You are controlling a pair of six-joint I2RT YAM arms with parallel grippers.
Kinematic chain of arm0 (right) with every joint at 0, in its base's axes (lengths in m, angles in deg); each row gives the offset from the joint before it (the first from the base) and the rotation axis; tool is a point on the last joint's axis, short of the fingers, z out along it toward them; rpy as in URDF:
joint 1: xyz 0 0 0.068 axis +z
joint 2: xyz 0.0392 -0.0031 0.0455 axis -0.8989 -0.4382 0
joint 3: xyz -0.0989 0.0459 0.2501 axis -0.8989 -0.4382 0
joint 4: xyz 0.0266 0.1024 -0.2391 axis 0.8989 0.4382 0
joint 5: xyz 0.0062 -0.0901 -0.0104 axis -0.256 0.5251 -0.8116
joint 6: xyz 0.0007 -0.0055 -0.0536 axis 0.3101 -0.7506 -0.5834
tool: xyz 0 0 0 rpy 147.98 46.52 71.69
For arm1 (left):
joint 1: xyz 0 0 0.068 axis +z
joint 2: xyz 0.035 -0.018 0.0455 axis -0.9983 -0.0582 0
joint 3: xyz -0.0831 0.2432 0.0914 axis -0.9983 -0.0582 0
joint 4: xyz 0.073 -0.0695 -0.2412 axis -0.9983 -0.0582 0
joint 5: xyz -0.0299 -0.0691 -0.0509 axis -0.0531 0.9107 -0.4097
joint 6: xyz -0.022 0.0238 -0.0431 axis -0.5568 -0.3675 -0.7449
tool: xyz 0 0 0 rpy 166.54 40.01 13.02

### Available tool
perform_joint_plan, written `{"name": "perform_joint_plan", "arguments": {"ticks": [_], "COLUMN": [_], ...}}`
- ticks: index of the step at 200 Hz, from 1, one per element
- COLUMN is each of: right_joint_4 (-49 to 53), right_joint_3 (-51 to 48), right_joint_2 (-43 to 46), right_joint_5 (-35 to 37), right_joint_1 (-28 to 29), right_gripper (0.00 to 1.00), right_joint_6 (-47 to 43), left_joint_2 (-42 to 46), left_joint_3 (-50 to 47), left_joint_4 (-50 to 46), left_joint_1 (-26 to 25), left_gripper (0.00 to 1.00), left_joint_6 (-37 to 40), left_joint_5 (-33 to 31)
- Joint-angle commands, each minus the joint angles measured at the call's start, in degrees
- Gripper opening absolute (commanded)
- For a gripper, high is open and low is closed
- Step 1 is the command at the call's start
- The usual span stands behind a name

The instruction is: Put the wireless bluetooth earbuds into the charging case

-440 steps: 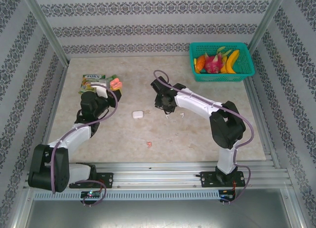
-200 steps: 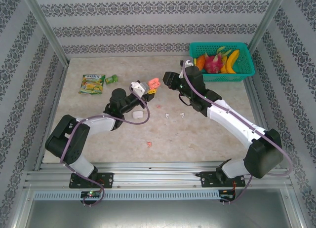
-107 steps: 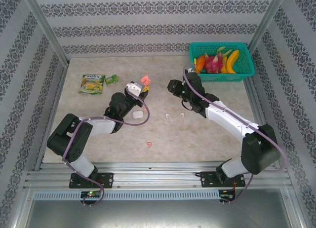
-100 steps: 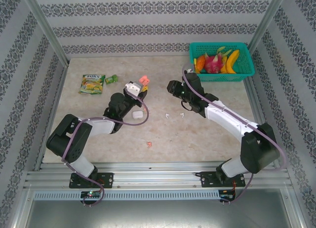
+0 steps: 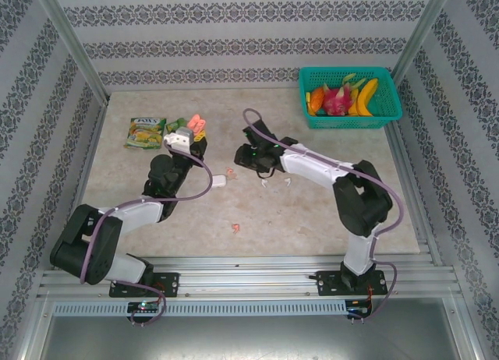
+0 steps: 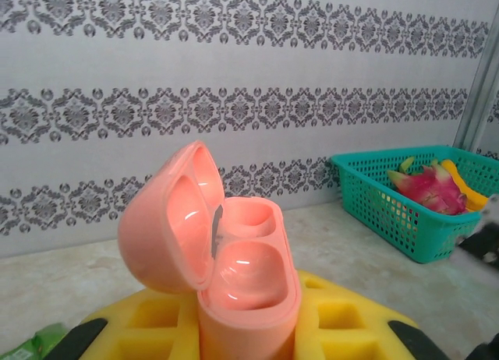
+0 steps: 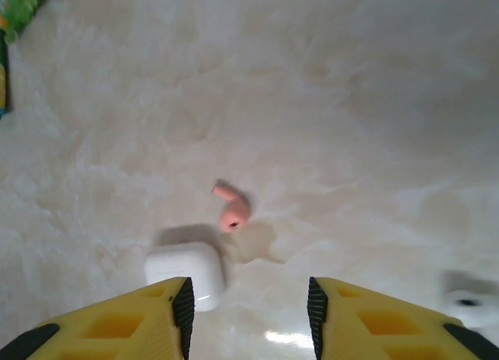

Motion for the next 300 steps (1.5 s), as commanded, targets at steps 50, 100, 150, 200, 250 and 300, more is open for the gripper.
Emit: {"name": "perform_joint_plan", "arguments": {"ticks": [50,100,150,200,250,300], "right_joint_4": [15.06,17.8,19.94,21.41,23.28,23.86], "right_joint_3": [16.88,21.31,25.86,28.4,29.75,27.93], "right_joint_2": [-13.17,-17.68,-21.24,-23.74,-25.45,-24.94], "right_joint_5": [8.84,9.48,9.02,8.78,9.66,10.25], "right_joint_1": [3.86,4.07,4.86,4.89,4.8,3.08], "right_gripper": [0.5,0.53,0.56,0.57,0.57,0.56], "right_joint_6": [2.13,-2.46,-4.36,-5.64,-7.15,-8.32], "left_joint_2": [5.97,6.95,7.01,6.59,6.11,5.96], "left_joint_3": [-1.43,-1.82,-2.04,-2.01,-1.77,-1.33], "left_joint_4": [-0.87,-0.96,-0.55,-0.34,-0.14,-0.25], "left_joint_1": [2.09,3.18,3.37,3.42,3.46,3.47], "left_gripper": [0.0,0.0,0.0,0.0,0.0,0.0], "left_joint_6": [-2.07,-2.69,-3.0,-3.26,-3.54,-3.87], "left_joint_5": [-1.24,-0.31,-0.02,0.13,0.14,0.35]}}
